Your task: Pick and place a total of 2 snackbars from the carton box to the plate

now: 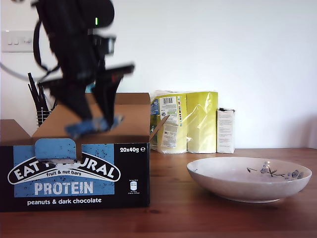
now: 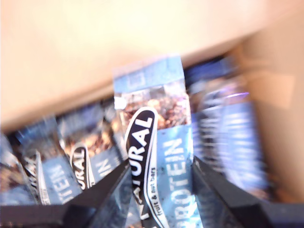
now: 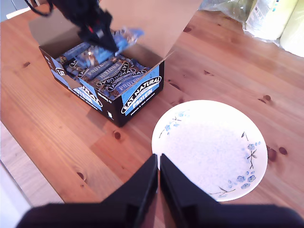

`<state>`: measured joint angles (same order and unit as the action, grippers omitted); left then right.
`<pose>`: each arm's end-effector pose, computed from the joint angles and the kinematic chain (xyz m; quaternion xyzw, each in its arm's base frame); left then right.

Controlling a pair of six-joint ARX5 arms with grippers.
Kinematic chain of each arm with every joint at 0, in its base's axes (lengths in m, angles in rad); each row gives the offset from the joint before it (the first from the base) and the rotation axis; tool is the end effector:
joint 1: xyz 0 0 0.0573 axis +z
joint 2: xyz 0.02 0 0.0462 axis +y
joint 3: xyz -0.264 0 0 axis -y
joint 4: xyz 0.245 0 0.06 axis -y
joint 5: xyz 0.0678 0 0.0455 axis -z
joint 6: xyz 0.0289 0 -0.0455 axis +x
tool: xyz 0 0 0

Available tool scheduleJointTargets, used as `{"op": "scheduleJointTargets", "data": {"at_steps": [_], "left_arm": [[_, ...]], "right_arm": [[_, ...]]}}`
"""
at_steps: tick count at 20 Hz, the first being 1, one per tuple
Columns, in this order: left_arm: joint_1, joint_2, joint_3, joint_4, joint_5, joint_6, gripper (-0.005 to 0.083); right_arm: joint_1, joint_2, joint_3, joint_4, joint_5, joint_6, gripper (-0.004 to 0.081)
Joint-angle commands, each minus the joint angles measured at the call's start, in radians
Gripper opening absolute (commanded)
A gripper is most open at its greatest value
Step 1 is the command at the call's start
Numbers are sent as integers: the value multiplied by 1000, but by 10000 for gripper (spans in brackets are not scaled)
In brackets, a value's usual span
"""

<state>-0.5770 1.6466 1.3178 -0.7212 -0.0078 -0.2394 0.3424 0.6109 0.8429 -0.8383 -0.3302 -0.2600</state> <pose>0.2845 -0.1849 0.2605 0.0443 0.5055 -0.1839 0.8418 0.0972 0.0446 0.3154 -0.1186 0.2552 0.3510 0.8931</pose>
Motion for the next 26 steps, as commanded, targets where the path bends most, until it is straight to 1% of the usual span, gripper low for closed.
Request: {"op": "scheduleJointTargets", "data": {"at_steps": [1,3,6,9,13,16,19,23,26], "left_arm": [[-43,-37,24,54,11,31,253],[-98,-47,24,153,29,58,253],[-185,-26,23,293,30,92,253],[-255,22,23,451,31,117,253],[-303,125,23,605,56,117,253],[-322,213,24,717,58,117,253],[-336,294,24,767,60,117,253],[-357,378,24,773,68,117,253],[-374,404,24,771,68,117,253]], "right_arm": [[4,-2,6,1,2,2,-13],[4,-2,6,2,2,16,-13],[4,-17,6,-18,6,50,-13],[-1,-69,6,-67,53,78,-13],[-4,-130,6,-108,55,97,-13],[-4,-135,6,-115,53,103,-13],[-4,-134,6,-109,53,103,-13],[-4,-134,6,-105,53,102,-13],[-4,-134,6,-102,53,102,-13]]}}
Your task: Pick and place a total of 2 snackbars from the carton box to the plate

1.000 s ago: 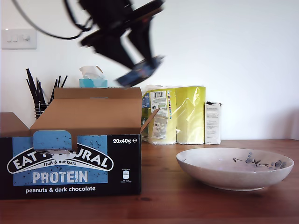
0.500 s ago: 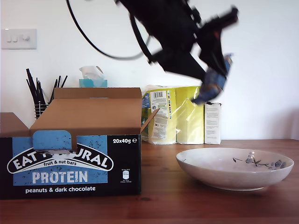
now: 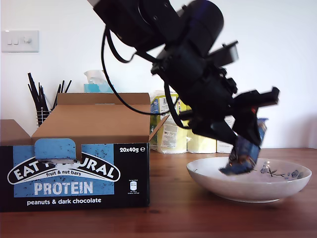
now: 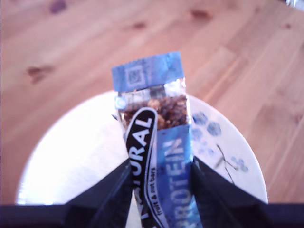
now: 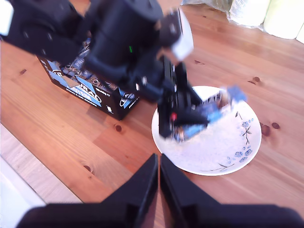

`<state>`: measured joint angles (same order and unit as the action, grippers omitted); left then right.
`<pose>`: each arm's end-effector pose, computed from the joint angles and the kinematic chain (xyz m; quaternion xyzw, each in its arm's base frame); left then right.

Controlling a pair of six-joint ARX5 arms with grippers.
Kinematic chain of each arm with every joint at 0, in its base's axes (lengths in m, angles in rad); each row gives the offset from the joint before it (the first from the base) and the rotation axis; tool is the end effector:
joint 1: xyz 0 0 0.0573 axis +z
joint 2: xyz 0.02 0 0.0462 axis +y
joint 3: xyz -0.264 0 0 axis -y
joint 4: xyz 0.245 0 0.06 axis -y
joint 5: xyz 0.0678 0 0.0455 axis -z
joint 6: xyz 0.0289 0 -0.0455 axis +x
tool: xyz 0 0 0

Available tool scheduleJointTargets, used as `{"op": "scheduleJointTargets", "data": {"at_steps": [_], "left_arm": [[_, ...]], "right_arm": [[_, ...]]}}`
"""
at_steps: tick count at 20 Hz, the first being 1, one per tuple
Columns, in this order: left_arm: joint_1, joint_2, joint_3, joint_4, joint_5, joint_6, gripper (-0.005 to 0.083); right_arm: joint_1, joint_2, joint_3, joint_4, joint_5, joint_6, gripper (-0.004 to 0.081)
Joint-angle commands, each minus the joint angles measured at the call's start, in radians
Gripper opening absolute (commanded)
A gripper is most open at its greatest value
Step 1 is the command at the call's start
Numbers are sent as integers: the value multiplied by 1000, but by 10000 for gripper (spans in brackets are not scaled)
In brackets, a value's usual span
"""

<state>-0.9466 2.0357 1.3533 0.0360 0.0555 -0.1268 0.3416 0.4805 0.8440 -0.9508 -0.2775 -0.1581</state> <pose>0.2579 -0.3608 0.1733 0.0839 0.3149 -0.4364 0.8387 0.0663 0.0320 0.3157 -0.0812 0.2654 0.3135 0.9081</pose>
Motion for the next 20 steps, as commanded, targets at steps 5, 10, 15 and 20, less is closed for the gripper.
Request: {"op": "scheduleJointTargets", "data": {"at_steps": [5,10,15,20], "left_arm": [[-13,16,-12,12,16,4,330],[-25,16,-12,10,19,4,409],[-28,-18,42,-42,81,4,135],[-17,-161,199,-426,92,6,-23]], "right_arm": [[-3,-4,5,10,0,-3,-13],[-3,-4,5,24,0,-8,-13],[-3,-4,5,26,0,-7,-13],[-3,-3,5,25,-1,-6,-13]]}}
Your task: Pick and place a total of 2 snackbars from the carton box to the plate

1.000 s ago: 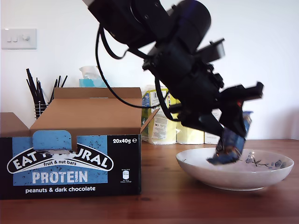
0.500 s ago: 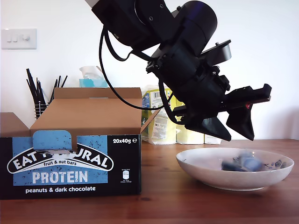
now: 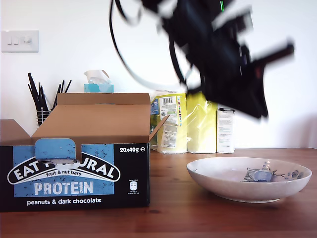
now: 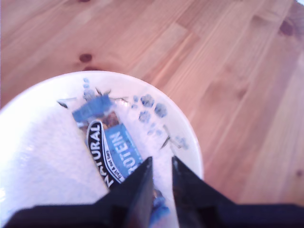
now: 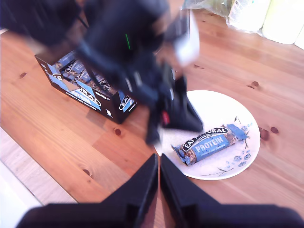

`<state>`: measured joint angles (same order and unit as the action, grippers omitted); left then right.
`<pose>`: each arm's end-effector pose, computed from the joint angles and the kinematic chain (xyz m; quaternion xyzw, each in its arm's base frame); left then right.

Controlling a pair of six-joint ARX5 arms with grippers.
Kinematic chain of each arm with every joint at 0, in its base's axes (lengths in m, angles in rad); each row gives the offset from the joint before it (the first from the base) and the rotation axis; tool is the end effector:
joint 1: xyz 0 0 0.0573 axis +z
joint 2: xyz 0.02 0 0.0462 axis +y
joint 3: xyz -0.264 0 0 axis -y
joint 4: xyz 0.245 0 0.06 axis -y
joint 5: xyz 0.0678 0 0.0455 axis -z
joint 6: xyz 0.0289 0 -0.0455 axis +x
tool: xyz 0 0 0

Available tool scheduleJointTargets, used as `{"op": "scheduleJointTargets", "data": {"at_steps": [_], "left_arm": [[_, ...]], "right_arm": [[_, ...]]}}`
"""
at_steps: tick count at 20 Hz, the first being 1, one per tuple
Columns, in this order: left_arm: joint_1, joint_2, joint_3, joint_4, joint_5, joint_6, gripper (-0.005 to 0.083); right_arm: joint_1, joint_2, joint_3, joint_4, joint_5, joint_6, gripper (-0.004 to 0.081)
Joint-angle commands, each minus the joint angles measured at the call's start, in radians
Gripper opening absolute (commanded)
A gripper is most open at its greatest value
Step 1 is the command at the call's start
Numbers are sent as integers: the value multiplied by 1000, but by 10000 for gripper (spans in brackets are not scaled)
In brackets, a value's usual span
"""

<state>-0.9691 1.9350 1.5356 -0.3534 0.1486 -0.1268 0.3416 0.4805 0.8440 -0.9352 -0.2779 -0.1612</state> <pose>0.2418 -0.3597 0.2443 0.0964 0.3676 -0.4707 0.7962 0.0670 0.0322 0.3170 -0.0825 0.2574 0.3142 0.9101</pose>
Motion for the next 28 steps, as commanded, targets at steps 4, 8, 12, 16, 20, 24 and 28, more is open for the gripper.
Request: {"op": "scheduleJointTargets", "data": {"at_steps": [4,8,12,16,20,24,28], "left_arm": [[62,-179,39,-320,-139,31,-24],[137,-256,5,-464,-240,31,-24],[177,-325,-122,-429,-264,26,-24],[227,-338,-240,-383,-260,14,-24],[261,-336,-261,-374,-241,-56,61],[297,-330,-261,-336,-190,-98,644],[325,-282,-261,-319,-103,-113,633]], "right_arm": [[-3,0,5,9,0,-3,-13],[-3,0,5,10,-1,-4,-13],[-3,2,5,11,-1,-4,-13],[-3,8,5,12,-1,-5,-13],[-3,8,5,13,-1,-5,-13],[-3,8,5,14,-1,-5,-13],[-3,8,5,18,-1,-5,-13]]}}
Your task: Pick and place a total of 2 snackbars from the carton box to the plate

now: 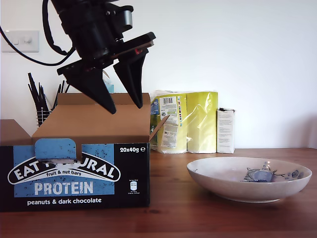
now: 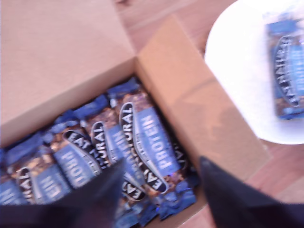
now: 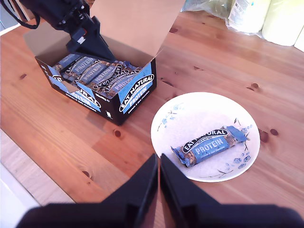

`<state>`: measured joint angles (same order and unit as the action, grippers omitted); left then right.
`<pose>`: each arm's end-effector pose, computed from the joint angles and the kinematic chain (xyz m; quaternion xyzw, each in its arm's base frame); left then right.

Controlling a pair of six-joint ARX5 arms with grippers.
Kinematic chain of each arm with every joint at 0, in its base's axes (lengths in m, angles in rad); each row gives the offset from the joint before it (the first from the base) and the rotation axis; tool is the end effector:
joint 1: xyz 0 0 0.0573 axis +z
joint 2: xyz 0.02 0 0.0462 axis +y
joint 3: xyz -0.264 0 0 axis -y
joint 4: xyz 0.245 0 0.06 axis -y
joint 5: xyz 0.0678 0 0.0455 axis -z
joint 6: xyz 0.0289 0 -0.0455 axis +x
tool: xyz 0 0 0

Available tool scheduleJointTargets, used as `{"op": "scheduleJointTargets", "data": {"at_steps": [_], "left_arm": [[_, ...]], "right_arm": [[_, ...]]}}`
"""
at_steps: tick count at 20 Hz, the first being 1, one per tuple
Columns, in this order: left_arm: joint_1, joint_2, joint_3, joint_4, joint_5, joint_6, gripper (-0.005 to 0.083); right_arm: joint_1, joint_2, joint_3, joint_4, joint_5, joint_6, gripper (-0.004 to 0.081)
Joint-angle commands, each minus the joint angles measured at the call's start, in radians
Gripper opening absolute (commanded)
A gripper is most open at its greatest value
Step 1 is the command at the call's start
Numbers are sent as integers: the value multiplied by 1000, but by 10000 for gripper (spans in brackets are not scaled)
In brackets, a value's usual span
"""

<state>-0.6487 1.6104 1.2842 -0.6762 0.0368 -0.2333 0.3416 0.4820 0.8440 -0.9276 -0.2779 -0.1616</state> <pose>0.2654 -0.2025 0.2641 0.0476 0.4894 -0.2394 0.8372 0.0677 0.0325 0.3175 -0.0827 0.2544 0.3143 0.9109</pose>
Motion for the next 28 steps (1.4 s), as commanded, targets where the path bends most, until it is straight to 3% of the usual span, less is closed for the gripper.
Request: {"op": "scheduleJointTargets", "data": {"at_steps": [1,10,14,28], "left_arm": [[6,61,-9,11,12,-7,633],[8,172,-9,46,14,-14,614],[6,193,-9,42,16,-14,532],[-3,260,-9,45,41,-14,497]], "right_arm": [[-3,6,5,10,-1,-4,-13],[-3,6,5,11,-1,-4,-13],[-3,6,5,33,-1,-3,-13],[-3,6,5,53,-1,-3,-13]]}}
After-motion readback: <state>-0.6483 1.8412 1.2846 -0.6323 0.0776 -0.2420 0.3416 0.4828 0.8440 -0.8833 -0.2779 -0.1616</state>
